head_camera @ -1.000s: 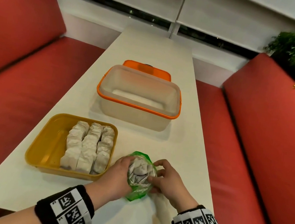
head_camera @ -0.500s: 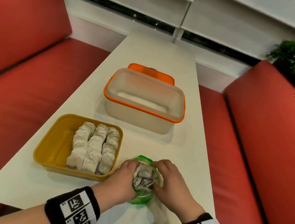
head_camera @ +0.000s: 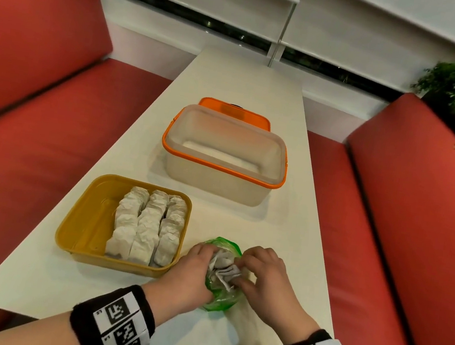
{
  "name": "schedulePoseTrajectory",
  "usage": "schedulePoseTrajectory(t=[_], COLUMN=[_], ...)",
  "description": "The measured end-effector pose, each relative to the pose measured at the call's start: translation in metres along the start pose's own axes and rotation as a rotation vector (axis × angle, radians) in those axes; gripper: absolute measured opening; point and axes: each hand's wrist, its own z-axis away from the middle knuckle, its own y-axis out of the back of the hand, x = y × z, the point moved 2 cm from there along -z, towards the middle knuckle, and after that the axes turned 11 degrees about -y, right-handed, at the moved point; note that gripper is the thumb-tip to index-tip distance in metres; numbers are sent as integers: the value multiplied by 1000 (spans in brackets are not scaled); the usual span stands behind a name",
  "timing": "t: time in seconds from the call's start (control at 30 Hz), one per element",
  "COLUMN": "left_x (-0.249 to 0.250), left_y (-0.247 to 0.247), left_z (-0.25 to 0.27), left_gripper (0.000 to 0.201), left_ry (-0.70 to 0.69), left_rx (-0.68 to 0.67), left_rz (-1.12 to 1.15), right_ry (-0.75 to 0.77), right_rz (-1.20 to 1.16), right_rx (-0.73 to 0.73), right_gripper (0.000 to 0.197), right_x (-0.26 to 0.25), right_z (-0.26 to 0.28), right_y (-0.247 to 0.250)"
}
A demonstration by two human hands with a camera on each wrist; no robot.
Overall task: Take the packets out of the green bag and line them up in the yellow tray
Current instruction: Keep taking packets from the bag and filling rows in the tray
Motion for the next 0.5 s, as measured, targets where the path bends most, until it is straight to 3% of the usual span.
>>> schedulePoseTrajectory(t=[0.13,0.27,0.5], left_x=[2,4,10], left_y=[2,4,0], left_z=[2,4,8], left_gripper=[79,81,79], left_ry=[-9,-23,-82], left_rx=[1,-2,57], left_rz=[-26,-59,-62], right_ry=[-142,-261,-274], right_rz=[-193,-415,-373], right_rx=[-101,-105,-178], right_gripper=[14,16,12], right_x=[3,1,-6], right_z=[-1,-4,-7], right_y=[9,17,10])
